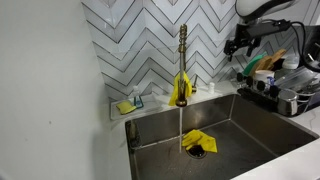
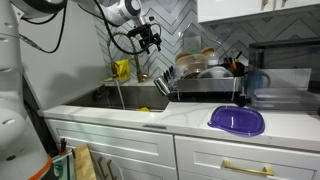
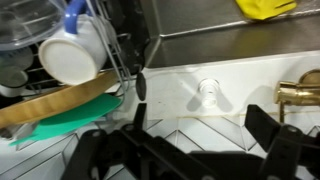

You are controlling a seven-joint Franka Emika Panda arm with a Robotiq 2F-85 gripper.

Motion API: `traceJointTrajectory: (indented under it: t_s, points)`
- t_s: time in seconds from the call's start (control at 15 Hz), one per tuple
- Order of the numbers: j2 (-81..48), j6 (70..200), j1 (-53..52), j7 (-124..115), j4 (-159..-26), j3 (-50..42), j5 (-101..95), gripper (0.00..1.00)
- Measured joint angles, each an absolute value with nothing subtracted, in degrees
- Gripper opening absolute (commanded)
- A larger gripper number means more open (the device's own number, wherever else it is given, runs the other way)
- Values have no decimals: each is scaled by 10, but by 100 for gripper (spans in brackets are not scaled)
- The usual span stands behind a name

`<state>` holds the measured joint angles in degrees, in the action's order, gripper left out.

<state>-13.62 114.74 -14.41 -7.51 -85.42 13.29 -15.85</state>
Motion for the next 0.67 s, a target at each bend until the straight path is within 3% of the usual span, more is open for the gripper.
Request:
traceJointTrajectory:
  t_s: [0.67]
  points:
    - [-171,1155,-148,-45,-841,137,-83,100]
